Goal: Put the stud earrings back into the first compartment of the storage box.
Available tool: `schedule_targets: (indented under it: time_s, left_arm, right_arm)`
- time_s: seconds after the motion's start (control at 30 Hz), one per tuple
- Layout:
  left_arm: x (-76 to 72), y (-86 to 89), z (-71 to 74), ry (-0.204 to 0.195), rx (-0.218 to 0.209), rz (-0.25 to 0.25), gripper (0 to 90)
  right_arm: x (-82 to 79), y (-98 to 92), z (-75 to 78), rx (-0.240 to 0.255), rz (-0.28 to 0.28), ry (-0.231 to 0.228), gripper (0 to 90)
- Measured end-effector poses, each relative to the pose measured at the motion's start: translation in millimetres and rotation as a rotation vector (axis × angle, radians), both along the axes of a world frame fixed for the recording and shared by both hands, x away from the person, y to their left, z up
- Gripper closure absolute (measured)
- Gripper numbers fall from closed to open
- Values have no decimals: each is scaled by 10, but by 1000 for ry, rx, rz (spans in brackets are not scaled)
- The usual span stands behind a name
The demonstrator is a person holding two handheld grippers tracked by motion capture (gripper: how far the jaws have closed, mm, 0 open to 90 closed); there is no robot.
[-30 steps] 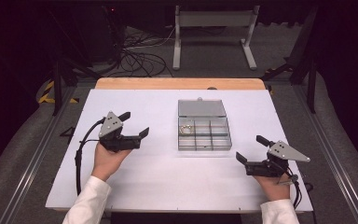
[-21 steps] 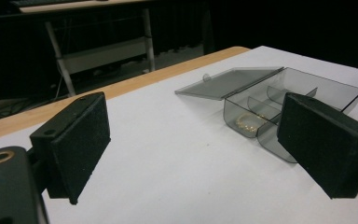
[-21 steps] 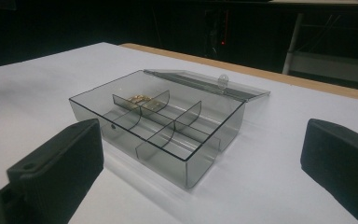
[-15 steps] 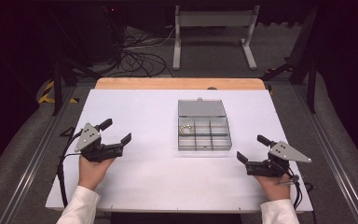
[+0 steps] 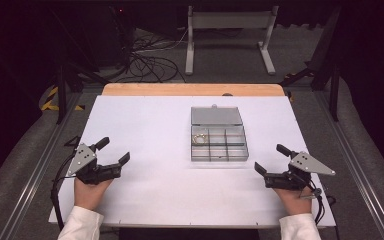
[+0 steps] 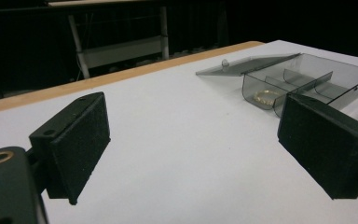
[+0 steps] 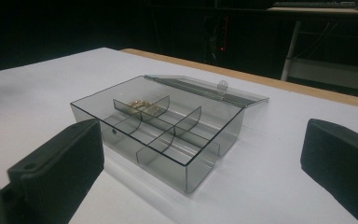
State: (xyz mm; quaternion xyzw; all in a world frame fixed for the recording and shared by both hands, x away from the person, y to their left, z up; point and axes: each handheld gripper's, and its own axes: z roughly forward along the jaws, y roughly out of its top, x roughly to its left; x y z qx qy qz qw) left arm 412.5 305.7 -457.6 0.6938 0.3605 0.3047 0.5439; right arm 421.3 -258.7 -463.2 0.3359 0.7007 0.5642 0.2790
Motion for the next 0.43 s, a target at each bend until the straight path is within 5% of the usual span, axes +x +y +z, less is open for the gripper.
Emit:
schedule_targets:
  time_s: [0.43]
  left_arm:
    - [11, 6, -57, 20, 9, -6, 100]
  right_arm:
    - [-11, 16, 17, -19, 3, -7, 0]
